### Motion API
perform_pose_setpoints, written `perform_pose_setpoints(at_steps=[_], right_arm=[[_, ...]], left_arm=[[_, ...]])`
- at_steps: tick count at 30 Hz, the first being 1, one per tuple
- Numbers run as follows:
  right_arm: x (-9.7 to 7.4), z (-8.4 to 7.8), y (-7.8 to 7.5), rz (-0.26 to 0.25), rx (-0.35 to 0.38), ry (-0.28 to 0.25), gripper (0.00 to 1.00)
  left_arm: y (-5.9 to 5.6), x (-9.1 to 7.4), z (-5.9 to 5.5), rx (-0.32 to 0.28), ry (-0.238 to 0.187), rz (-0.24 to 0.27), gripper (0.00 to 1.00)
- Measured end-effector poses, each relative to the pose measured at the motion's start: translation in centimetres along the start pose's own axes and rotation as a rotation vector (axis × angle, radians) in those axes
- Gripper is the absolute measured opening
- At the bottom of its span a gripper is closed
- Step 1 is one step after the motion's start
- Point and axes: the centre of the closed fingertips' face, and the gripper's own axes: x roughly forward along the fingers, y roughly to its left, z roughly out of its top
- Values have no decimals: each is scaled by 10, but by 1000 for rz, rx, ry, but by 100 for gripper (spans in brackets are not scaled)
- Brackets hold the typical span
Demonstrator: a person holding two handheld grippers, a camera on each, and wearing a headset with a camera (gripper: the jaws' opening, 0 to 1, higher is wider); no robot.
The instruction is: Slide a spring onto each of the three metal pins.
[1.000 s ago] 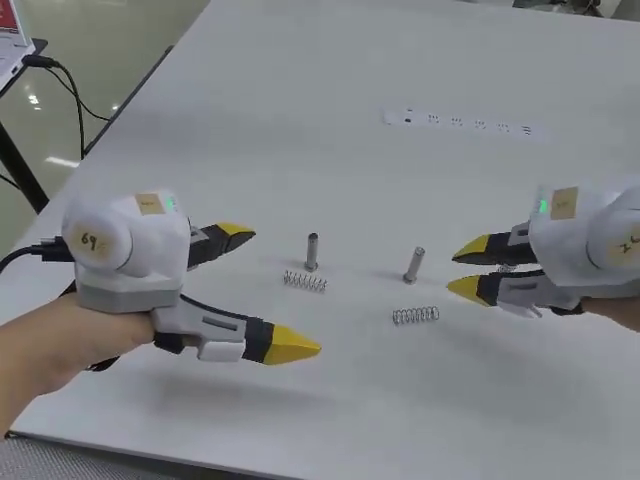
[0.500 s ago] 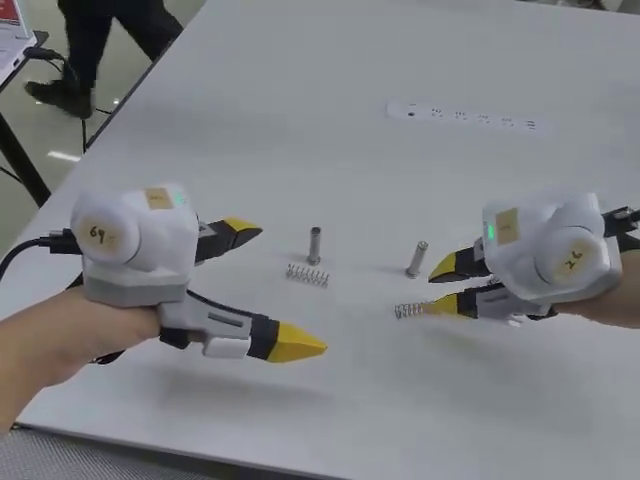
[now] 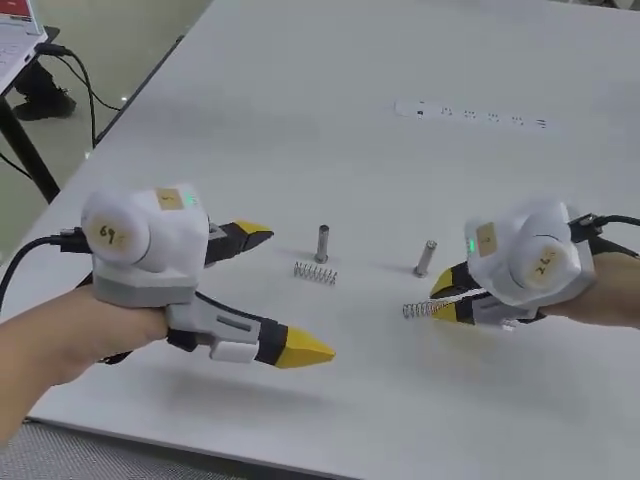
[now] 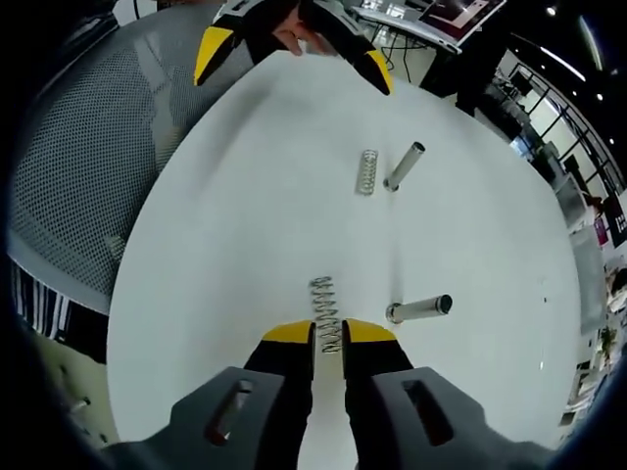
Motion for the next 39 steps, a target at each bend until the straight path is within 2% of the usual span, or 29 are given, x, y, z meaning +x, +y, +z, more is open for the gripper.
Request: perform_pose_setpoints(at_steps=[7, 16, 20, 27, 39], right_arm=[[5, -5, 2, 4, 43, -8, 8], [-8, 1, 5, -21, 61, -29, 8], [-16, 6, 8, -32, 60, -47, 8], [-31, 21, 14, -50, 46, -85, 8], [-48, 41, 22, -59, 33, -122, 8]], left_arm=[[0, 0, -1, 1, 7, -4, 97], [-15, 11, 3, 22, 9, -51, 94], [-28, 17, 4, 35, 15, -95, 88], [-37, 28, 6, 53, 20, -132, 81], [-51, 52, 18, 91, 7, -193, 65]])
